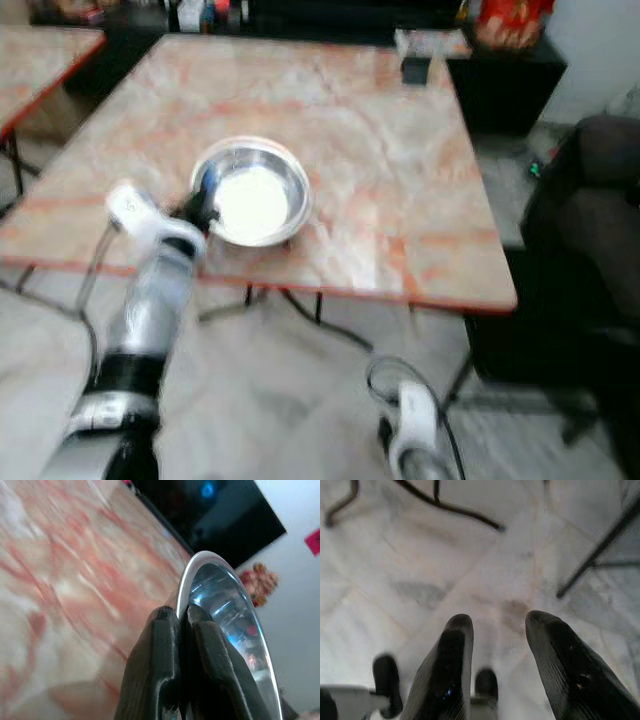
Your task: Setting the table
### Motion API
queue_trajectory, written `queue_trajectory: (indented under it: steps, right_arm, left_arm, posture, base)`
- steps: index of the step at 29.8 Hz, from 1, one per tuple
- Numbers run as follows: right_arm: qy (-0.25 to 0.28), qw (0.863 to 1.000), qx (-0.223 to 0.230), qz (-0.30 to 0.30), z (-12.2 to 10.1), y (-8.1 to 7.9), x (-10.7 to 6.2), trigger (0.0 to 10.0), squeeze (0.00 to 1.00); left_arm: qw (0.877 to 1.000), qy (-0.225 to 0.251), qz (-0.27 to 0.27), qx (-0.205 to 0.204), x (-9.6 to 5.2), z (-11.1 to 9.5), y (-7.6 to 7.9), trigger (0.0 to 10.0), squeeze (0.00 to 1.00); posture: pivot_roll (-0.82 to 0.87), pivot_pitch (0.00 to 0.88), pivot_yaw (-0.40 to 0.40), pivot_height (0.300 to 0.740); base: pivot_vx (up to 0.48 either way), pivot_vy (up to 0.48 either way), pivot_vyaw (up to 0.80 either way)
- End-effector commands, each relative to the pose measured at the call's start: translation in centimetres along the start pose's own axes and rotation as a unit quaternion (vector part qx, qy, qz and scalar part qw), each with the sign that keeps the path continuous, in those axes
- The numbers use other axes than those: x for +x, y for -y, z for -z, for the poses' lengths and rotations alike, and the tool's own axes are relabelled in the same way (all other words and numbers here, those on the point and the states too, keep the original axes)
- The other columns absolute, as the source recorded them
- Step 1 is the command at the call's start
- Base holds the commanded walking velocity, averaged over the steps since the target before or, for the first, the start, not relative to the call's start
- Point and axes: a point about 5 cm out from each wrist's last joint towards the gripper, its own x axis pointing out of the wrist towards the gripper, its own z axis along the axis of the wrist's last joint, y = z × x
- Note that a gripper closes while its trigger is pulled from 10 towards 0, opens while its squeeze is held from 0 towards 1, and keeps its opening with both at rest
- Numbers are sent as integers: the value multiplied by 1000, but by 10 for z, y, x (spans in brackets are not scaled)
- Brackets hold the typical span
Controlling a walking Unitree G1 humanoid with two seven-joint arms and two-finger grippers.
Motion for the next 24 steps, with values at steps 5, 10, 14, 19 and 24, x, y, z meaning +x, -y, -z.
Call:
queue_trajectory:
  steps: [5, 10, 14, 19, 24]
  right_arm:
    - [-6, 1000, 5, 1, 5, 0, -1, 10000, 0]
    - [-6, 1000, 4, 1, 6, 0, -1, 10000, 0]
    - [-6, 1000, 4, 1, 6, 0, -1, 10000, 0]
    - [-6, 1000, 4, 1, 5, 0, -1, 10000, 0]
    - [-7, 1000, 3, 1, 6, 1, -1, 10000, 0]
  left_arm:
    - [1000, 4, 6, 6, 1, -3, 3, 10000, 0]
    - [1000, 2, 6, 6, 1, -3, 2, 10000, 0]
    - [1000, 0, 6, 7, 1, -2, 2, 10000, 0]
    - [1000, -18, -7, 17, -1, 2, -3, 10000, 0]
    - [998, -26, -44, 30, -5, 6, -16, 10000, 0]
  posture:
    - [66, 125, -45, 740]
    - [66, 125, -46, 740]
    - [66, 126, -47, 740]
    - [68, 127, -50, 740]
    - [65, 131, -50, 740]
  base:
    - [357, 0, 0]
    - [355, 0, 0]
    - [358, 0, 0]
    - [192, 0, 0]
    - [0, 0, 0]
